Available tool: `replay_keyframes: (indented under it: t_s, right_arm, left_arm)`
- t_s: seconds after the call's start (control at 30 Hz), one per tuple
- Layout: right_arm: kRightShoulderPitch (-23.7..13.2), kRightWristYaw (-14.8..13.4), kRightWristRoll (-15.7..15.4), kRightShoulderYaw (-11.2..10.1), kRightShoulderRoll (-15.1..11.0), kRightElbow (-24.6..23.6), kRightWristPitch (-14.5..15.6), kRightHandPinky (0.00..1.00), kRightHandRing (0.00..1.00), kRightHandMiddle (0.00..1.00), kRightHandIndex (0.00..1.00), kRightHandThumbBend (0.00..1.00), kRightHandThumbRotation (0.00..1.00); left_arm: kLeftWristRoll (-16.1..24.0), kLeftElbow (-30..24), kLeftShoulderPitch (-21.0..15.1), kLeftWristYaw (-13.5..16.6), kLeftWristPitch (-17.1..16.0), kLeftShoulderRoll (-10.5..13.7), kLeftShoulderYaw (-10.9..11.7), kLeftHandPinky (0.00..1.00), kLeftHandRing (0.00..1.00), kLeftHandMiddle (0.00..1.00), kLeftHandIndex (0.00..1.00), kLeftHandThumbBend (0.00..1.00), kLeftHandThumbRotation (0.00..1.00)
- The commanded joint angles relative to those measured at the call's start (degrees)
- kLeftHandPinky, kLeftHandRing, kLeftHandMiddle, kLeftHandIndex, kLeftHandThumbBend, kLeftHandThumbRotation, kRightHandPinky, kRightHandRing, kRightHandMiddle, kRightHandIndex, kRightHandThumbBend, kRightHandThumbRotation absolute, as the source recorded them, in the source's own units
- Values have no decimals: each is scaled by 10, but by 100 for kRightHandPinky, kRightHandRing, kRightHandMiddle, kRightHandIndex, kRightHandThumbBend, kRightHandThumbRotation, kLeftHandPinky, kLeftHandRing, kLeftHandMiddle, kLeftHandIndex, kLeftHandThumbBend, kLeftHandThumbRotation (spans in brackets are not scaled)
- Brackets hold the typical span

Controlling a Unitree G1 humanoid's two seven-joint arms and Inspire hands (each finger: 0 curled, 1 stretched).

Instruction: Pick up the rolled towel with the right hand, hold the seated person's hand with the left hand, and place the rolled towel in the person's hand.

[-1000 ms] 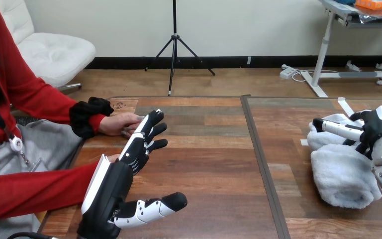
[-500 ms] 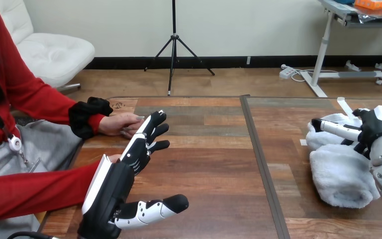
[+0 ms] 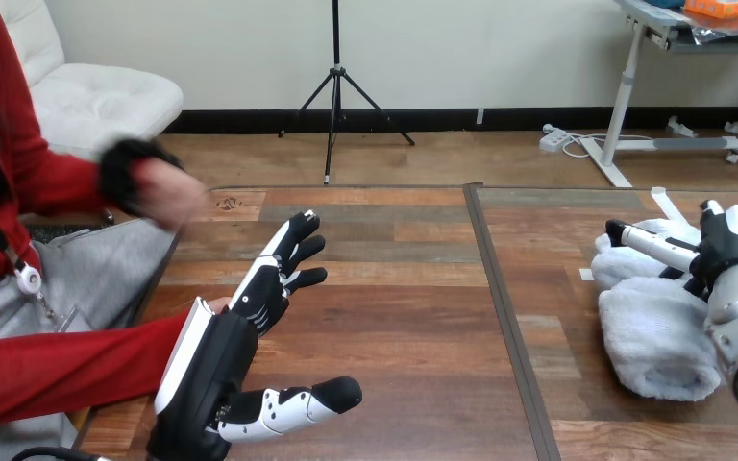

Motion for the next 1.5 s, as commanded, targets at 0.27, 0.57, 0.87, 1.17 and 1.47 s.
replay_keyframes:
  t_s: [0.27,0.57,0.87,1.17,1.47]
  right_arm:
    - [42,-51,49,-40,37,16,-32,81,100,100,100,99,67]
    - [46,-84,75,-62,43,14,-63,91,100,100,100,98,61]
    - [47,-89,88,-75,46,13,-83,94,100,100,100,99,56]
    - [45,-90,78,-70,45,15,-82,94,100,100,100,99,58]
    - [44,-87,80,-73,44,15,-84,96,100,100,100,100,59]
  left_arm:
    - [0,-23,-16,2,-15,7,10,82,92,95,94,100,54]
    - [-8,-22,-18,-2,-10,8,6,82,91,95,94,100,54]
    - [-7,-20,-22,-2,-10,8,5,81,91,95,94,100,54]
    - [-21,-17,-23,-13,-8,10,1,82,92,95,94,100,53]
    - [-12,-16,-22,-10,-10,9,7,82,92,95,94,100,54]
